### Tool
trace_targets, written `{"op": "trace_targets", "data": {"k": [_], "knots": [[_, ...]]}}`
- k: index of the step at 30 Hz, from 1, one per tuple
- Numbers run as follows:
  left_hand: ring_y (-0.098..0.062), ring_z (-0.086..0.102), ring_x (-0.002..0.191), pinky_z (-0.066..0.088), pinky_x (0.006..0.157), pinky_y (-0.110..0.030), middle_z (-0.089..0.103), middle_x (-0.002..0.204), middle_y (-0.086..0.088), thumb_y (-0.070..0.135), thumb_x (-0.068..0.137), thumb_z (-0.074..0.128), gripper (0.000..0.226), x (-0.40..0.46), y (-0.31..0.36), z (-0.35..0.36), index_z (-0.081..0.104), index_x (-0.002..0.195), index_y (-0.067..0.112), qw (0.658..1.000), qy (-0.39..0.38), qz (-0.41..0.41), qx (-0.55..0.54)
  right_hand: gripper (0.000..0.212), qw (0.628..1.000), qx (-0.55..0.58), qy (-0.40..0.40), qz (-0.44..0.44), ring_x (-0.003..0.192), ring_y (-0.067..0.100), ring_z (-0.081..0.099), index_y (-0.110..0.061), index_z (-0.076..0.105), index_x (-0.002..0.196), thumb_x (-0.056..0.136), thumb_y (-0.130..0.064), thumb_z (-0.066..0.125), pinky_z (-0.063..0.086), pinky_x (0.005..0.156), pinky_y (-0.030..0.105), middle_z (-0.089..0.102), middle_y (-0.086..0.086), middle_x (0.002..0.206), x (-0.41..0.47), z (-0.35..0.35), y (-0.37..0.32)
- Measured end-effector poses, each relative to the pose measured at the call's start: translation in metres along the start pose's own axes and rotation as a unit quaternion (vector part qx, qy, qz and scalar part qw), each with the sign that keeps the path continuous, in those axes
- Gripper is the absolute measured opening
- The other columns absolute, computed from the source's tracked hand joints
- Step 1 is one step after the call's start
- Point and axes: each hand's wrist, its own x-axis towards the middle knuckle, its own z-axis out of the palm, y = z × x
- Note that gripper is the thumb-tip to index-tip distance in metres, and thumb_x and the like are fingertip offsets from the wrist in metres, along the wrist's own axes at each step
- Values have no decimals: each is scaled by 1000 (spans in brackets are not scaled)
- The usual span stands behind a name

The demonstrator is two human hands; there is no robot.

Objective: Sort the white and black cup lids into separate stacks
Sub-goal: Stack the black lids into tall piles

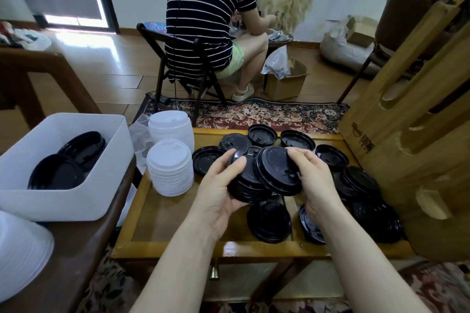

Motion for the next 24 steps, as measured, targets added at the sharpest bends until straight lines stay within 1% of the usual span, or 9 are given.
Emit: {"op": "trace_targets", "data": {"k": [4, 7, 9, 12, 16, 18, 20, 22, 24], "knots": [[-19, 70, 103, 60, 70, -41, 69, 125, -3, 24, 67, 76, 65, -5, -6, 9, 61, 131, 24, 1000, -8, 2, -4, 15, 999, 2, 44, -9, 102, 23, 65, -13, 66, 101, 94, -24, 57, 53, 91, 40, 69, 7, 107, -3, 8, 7], [-21, 69, 108, 60, 79, -45, 70, 124, -3, 28, 68, 76, 65, -8, -12, 16, 59, 132, 24, 1000, -15, -7, -5, 14, 998, 18, 59, -9, 106, 22, 62, -16, 62, 104, 95, -25, 56, 51, 91, 38, 65, 5, 109, -4, 11, 7], [-22, 70, 107, 60, 84, -47, 72, 121, -4, 31, 69, 76, 65, -10, -15, 19, 59, 132, 22, 1000, -20, -10, -7, 10, 998, 21, 53, -9, 103, 20, 61, -18, 60, 103, 95, -23, 54, 51, 84, 34, 63, 4, 110, -6, 12, 9], [-23, 71, 105, 61, 75, -41, 71, 123, -7, 27, 69, 77, 67, -11, -16, 21, 58, 132, 22, 1000, -11, -5, -17, 13, 1000, 11, 18, -12, 101, 18, 61, -20, 57, 109, 96, -20, 53, 49, 76, 28, 61, 7, 116, -13, 12, 13], [-27, 71, 106, 60, 73, -40, 72, 120, -11, 18, 83, 70, 53, -9, -13, 16, 58, 134, 18, 1000, -2, 2, -30, 22, 998, 30, -47, 9, 77, 4, 64, -21, 54, 117, 95, -24, 55, 48, 57, 17, 65, -1, 101, -20, 5, 12], [-28, 71, 106, 60, 75, -42, 72, 119, -12, 16, 89, 65, 46, -8, -10, 12, 58, 134, 16, 999, 0, 8, -39, 28, 997, 13, -74, 16, 72, 2, 65, -23, 54, 118, 92, -31, 59, 50, 61, 21, 66, -2, 100, -21, 0, 10], [-29, 70, 109, 59, 83, -48, 71, 121, -12, 18, 89, 65, 47, -6, -8, 10, 58, 135, 15, 999, 1, 18, -29, 32, 994, -4, -104, 31, 77, 9, 67, -21, 58, 119, 90, -34, 62, 54, 68, 29, 71, 0, 101, -21, -2, 9], [-29, 68, 112, 56, 92, -55, 70, 123, -12, 21, 89, 67, 47, -5, -8, 9, 58, 135, 15, 1000, 7, 25, -5, 31, 992, 2, -113, 46, 78, 14, 66, -17, 62, 117, 90, -32, 63, 54, 70, 34, 74, -1, 94, -21, -2, 10], [-29, 69, 111, 56, 91, -57, 71, 122, -11, 24, 88, 70, 46, -5, -9, 9, 59, 133, 18, 999, 14, 32, 21, 26, 992, 19, -115, 49, 77, 18, 63, -16, 63, 115, 92, -27, 62, 52, 67, 34, 73, 0, 89, -21, -2, 10]]}}
